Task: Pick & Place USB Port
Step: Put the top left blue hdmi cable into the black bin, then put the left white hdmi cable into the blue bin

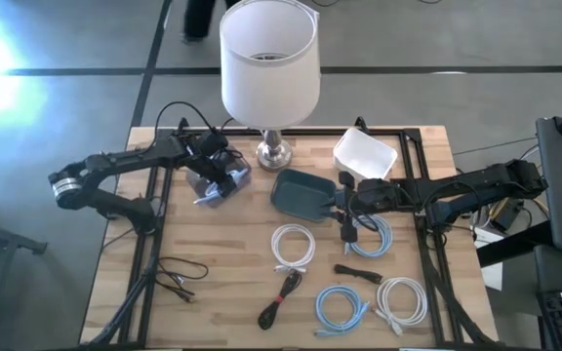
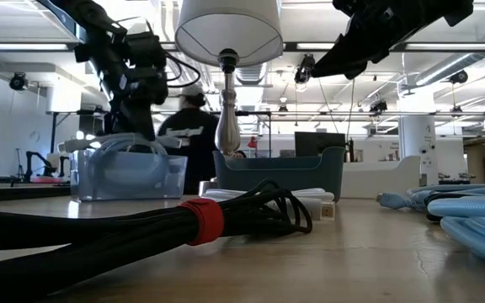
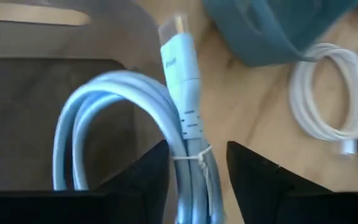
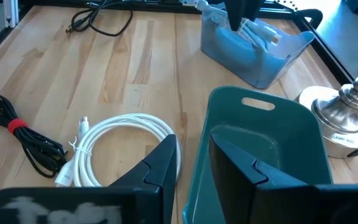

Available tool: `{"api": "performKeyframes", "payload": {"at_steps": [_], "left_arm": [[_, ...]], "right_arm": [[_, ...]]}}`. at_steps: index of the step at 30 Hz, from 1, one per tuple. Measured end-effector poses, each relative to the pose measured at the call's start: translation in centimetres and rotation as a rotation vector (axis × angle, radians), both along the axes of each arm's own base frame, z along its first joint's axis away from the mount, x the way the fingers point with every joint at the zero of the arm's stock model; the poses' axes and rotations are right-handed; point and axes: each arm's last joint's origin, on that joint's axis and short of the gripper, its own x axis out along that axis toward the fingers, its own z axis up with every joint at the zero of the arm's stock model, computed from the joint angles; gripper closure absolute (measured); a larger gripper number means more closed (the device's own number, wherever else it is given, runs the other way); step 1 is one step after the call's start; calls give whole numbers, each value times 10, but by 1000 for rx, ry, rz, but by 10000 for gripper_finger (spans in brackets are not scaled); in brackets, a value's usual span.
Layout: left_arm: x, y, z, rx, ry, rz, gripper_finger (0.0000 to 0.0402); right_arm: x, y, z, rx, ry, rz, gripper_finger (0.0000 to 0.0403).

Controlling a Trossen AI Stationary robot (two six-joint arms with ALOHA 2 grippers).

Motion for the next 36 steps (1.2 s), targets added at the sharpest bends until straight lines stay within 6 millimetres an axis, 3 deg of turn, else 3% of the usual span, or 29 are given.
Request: {"api": "performKeyframes", "payload": {"at_steps": [11,23,29,36], "left_arm": [[-2,4,0,123,82,55,233],[8,7,35,207,30,51,234],[26,-13,43,147,-119,-107,238],[53,-57,47,189,-284,-305,244]], "right_arm": [[0,0,0,14,-2,-7,271],[10,1,-14,48,47,-31,243],[19,1,-28,74,105,-53,246],[26,2,-39,108,150,-81,245]]}}
